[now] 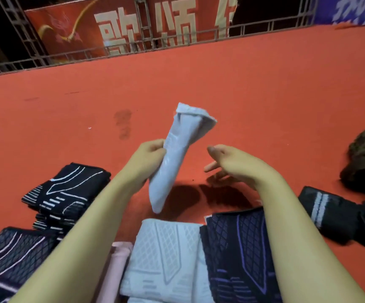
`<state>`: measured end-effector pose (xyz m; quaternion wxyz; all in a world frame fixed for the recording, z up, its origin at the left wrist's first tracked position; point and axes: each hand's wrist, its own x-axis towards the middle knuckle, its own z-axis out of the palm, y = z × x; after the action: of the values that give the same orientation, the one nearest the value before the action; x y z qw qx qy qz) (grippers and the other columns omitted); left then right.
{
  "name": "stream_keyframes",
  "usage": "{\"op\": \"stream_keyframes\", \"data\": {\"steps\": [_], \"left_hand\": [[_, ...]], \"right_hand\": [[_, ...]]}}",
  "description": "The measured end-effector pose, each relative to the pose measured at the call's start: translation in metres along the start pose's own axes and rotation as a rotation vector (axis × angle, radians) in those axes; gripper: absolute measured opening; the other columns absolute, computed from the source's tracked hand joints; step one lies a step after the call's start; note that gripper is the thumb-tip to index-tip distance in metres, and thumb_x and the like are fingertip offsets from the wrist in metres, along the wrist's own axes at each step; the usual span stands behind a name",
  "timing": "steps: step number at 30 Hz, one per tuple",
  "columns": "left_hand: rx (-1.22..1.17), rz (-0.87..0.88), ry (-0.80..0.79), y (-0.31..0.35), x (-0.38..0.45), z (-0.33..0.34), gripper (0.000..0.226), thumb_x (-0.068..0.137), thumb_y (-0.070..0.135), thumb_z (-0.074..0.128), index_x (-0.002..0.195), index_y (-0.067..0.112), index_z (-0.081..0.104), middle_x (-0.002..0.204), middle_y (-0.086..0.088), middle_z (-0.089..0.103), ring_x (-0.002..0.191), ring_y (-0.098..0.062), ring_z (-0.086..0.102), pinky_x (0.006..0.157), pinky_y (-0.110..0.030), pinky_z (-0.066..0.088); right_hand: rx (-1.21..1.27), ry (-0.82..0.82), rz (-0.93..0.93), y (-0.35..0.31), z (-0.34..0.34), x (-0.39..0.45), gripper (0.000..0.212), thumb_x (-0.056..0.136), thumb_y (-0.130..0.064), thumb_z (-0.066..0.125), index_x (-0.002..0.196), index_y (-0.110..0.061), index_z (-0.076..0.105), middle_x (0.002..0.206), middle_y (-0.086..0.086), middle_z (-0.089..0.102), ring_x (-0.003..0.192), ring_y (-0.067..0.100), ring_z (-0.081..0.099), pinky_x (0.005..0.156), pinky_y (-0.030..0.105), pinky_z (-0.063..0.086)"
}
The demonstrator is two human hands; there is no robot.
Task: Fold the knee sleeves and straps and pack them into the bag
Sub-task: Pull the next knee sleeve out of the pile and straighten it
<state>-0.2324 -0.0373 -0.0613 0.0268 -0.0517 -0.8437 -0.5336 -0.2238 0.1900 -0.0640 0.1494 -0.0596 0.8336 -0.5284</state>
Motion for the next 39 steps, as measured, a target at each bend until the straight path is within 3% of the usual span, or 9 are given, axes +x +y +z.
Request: {"op": "stream_keyframes", "data": {"steps": [5, 10, 16, 18, 21, 26, 29, 34, 39], "left_hand": [[0.069, 0.109, 0.090, -0.015, -0.017, 0.024, 0.037, 0.094, -0.006, 0.042, 0.068, 0.014, 0.059, 0.056, 0.018, 0.051, 0.053, 0.003, 0.040, 0.052, -0.018, 0.032], [0.202, 0.216, 0.163, -0.026, -0.014, 0.010, 0.020, 0.087, 0.008, 0.041, 0.076, 0.010, 0.057, 0.065, -0.005, 0.056, 0.060, -0.009, 0.041, 0.056, -0.030, 0.035], [0.218, 0.240, 0.418, -0.021, -0.019, 0.000, 0.018, 0.090, 0.011, 0.059, 0.094, 0.028, 0.062, 0.094, 0.009, 0.064, 0.079, -0.008, 0.058, 0.077, -0.025, 0.046], [0.016, 0.277, 0.533, -0.013, -0.021, -0.007, 0.011, 0.094, 0.018, 0.055, 0.092, 0.025, 0.063, 0.079, 0.008, 0.062, 0.062, -0.015, 0.057, 0.064, -0.034, 0.051], [-0.522, 0.136, 0.354, 0.007, -0.029, -0.008, 0.021, 0.105, 0.027, 0.054, 0.091, 0.013, 0.061, 0.064, -0.002, 0.054, 0.044, -0.021, 0.052, 0.045, -0.032, 0.052], [-0.694, 0.026, 0.034, 0.014, -0.031, -0.003, 0.053, 0.093, 0.060, 0.058, 0.109, 0.011, 0.063, 0.091, -0.010, 0.068, 0.083, -0.035, 0.076, 0.082, -0.053, 0.064], [-0.646, 0.151, -0.120, 0.010, -0.032, -0.003, 0.058, 0.089, 0.060, 0.061, 0.124, 0.014, 0.063, 0.124, -0.014, 0.070, 0.115, -0.030, 0.071, 0.104, -0.047, 0.055], [-0.328, 0.193, 0.014, 0.003, -0.033, 0.003, 0.017, 0.104, 0.026, 0.065, 0.110, 0.013, 0.073, 0.105, -0.008, 0.076, 0.103, -0.026, 0.075, 0.086, -0.047, 0.064], [-1.014, -0.140, -0.134, 0.006, -0.029, -0.004, 0.023, 0.099, 0.003, 0.054, 0.114, 0.002, 0.071, 0.114, -0.020, 0.064, 0.111, -0.034, 0.061, 0.094, -0.041, 0.061]], "right_hand": [[0.150, -0.031, -0.095, -0.041, -0.002, -0.026, 0.046, 0.109, -0.048, 0.033, 0.117, -0.023, 0.071, 0.105, 0.004, 0.079, 0.090, 0.025, 0.078, 0.068, 0.029, 0.058], [0.198, -0.086, -0.067, -0.053, -0.004, -0.033, 0.072, 0.101, -0.072, 0.028, 0.105, -0.018, 0.075, 0.093, 0.004, 0.079, 0.076, 0.020, 0.074, 0.057, 0.024, 0.051], [0.334, 0.107, -0.224, -0.045, 0.008, -0.017, 0.025, 0.107, -0.016, 0.049, 0.090, -0.013, 0.068, 0.078, 0.003, 0.068, 0.058, 0.009, 0.064, 0.050, 0.017, 0.048], [0.366, 0.262, -0.290, -0.042, 0.011, -0.011, 0.021, 0.106, -0.014, 0.054, 0.090, -0.012, 0.068, 0.075, 0.001, 0.068, 0.060, 0.009, 0.065, 0.052, 0.017, 0.050], [0.382, 0.373, -0.443, -0.041, 0.018, -0.008, 0.010, 0.103, -0.013, 0.062, 0.100, -0.006, 0.068, 0.081, 0.006, 0.068, 0.074, 0.014, 0.067, 0.061, 0.020, 0.056], [0.243, 0.324, -0.655, -0.044, 0.025, -0.005, 0.006, 0.100, -0.012, 0.068, 0.097, -0.006, 0.068, 0.088, 0.003, 0.073, 0.084, 0.013, 0.067, 0.079, 0.041, 0.062], [0.194, 0.250, -0.684, -0.043, 0.029, -0.006, 0.004, 0.097, -0.008, 0.071, 0.096, -0.005, 0.070, 0.090, 0.006, 0.074, 0.084, 0.014, 0.067, 0.080, 0.035, 0.056], [0.017, 0.185, -0.532, -0.031, 0.032, -0.003, 0.005, 0.097, -0.008, 0.071, 0.093, -0.006, 0.069, 0.084, -0.006, 0.075, 0.081, 0.005, 0.070, 0.079, 0.019, 0.053], [0.779, -0.128, -0.399, -0.037, 0.033, -0.013, 0.008, 0.105, -0.005, 0.048, 0.109, -0.004, 0.055, 0.078, 0.000, 0.071, 0.074, 0.004, 0.069, 0.088, 0.026, 0.060]]}}
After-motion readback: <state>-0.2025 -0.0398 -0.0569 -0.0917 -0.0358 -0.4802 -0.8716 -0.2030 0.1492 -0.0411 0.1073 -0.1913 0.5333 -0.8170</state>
